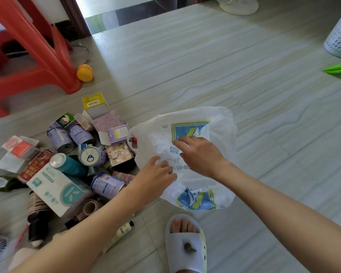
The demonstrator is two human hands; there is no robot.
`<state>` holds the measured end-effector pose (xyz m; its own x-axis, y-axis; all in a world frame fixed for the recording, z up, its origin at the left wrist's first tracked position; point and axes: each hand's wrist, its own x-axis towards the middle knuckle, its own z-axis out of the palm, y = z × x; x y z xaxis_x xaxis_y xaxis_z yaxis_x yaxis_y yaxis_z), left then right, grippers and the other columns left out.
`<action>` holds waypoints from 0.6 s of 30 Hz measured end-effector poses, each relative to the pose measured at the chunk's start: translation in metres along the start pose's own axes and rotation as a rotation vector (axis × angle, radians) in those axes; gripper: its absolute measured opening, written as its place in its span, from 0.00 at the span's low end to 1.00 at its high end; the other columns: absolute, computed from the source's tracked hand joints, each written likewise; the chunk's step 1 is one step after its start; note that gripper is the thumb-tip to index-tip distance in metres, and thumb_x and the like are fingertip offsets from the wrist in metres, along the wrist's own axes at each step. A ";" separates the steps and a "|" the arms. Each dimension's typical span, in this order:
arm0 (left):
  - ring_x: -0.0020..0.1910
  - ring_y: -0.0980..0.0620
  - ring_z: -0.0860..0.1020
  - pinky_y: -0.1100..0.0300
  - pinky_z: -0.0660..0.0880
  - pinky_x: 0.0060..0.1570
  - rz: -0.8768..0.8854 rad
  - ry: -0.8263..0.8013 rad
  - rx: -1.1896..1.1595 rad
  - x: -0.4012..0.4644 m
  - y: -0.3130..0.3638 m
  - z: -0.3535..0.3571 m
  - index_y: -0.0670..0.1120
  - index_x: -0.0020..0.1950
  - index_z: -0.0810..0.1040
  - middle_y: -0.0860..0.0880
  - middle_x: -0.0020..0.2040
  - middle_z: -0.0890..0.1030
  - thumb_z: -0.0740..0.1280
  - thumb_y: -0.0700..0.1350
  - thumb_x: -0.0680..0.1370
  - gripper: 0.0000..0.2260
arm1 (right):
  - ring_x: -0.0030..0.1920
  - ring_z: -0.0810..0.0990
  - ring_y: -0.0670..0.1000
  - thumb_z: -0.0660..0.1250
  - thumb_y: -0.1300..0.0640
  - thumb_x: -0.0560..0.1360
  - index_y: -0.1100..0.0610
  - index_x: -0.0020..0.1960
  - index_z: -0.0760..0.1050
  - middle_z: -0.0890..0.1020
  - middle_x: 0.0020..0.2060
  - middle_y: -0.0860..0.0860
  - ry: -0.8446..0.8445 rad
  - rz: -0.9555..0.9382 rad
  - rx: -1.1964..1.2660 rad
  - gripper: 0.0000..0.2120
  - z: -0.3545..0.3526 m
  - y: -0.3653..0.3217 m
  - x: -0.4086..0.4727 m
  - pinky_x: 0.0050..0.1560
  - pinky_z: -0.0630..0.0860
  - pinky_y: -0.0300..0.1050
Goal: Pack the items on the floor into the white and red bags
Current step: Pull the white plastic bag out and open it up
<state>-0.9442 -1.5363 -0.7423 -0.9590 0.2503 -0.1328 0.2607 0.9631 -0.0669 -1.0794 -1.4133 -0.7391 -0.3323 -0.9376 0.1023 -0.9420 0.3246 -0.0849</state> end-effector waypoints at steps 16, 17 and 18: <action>0.38 0.54 0.79 0.53 0.77 0.53 -0.115 -0.142 -0.082 -0.032 0.000 0.015 0.54 0.37 0.80 0.57 0.32 0.78 0.76 0.58 0.51 0.18 | 0.76 0.39 0.55 0.48 0.40 0.79 0.49 0.76 0.44 0.44 0.76 0.53 -0.511 0.276 -0.393 0.30 0.012 0.038 0.040 0.66 0.33 0.70; 0.37 0.53 0.79 0.53 0.77 0.52 -0.133 -0.145 -0.075 -0.029 -0.001 0.015 0.53 0.36 0.80 0.56 0.31 0.77 0.77 0.54 0.50 0.18 | 0.76 0.41 0.55 0.49 0.41 0.79 0.50 0.76 0.47 0.47 0.76 0.54 -0.507 0.241 -0.360 0.29 0.015 0.031 0.035 0.67 0.33 0.68; 0.35 0.52 0.78 0.53 0.78 0.50 -0.148 -0.138 -0.072 -0.026 -0.003 0.015 0.52 0.33 0.79 0.55 0.30 0.76 0.78 0.50 0.49 0.16 | 0.76 0.45 0.55 0.49 0.42 0.79 0.51 0.76 0.50 0.51 0.76 0.55 -0.525 0.209 -0.340 0.28 0.018 0.026 0.030 0.68 0.33 0.66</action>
<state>-0.9181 -1.5477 -0.7533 -0.9606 0.0947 -0.2615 0.1050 0.9941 -0.0259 -1.1132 -1.4353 -0.7564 -0.5243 -0.7588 -0.3864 -0.8508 0.4473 0.2759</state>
